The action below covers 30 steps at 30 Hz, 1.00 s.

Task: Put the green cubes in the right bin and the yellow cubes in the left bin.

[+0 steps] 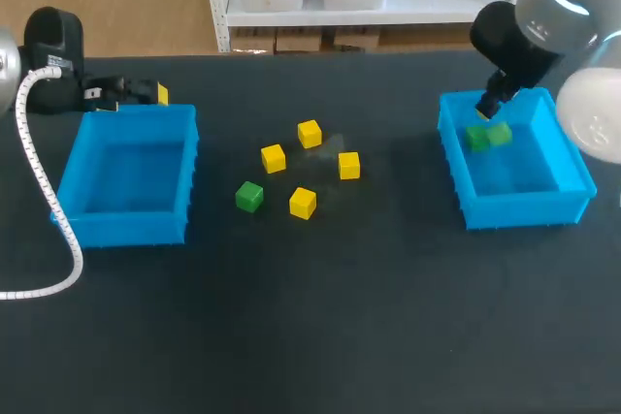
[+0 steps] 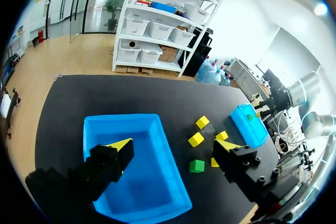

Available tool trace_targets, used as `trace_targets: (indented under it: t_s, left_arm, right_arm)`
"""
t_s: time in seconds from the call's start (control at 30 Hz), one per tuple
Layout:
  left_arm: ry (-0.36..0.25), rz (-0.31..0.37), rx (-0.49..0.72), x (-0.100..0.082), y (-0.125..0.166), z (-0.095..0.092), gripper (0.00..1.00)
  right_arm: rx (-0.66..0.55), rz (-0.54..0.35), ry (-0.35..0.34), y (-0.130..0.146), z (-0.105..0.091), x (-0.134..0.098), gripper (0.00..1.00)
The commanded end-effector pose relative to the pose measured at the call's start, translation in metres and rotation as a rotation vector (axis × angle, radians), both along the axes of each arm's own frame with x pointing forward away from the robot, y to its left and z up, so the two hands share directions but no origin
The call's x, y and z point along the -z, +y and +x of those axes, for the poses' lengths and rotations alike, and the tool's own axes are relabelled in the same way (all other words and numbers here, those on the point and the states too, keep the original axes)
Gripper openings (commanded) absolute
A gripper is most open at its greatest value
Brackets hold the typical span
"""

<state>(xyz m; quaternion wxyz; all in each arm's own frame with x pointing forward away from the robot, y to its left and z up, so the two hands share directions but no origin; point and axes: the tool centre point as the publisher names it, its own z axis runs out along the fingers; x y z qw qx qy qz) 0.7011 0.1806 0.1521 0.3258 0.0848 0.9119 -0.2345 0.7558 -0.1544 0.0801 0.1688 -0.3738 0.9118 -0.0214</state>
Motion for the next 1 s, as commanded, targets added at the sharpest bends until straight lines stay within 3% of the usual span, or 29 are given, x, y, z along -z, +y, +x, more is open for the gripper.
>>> trace_targets:
  t_s: [0.03, 0.4, 1.0]
  left_arm:
    - [-0.006, -0.008, 0.006, 0.001, 0.002, 0.000, 1.00]
    - [-0.006, -0.008, 0.006, 0.001, 0.002, 0.000, 1.00]
    - [-0.006, -0.008, 0.006, 0.001, 0.002, 0.000, 1.00]
  right_arm:
    - [-0.048, 0.007, -0.004, 0.008, 0.000, -0.012, 1.00]
    - [-0.276, 0.014, -0.027, 0.073, 0.003, -0.043, 1.00]
    - [-0.565, -0.022, -0.025, 0.188, -0.034, -0.038, 1.00]
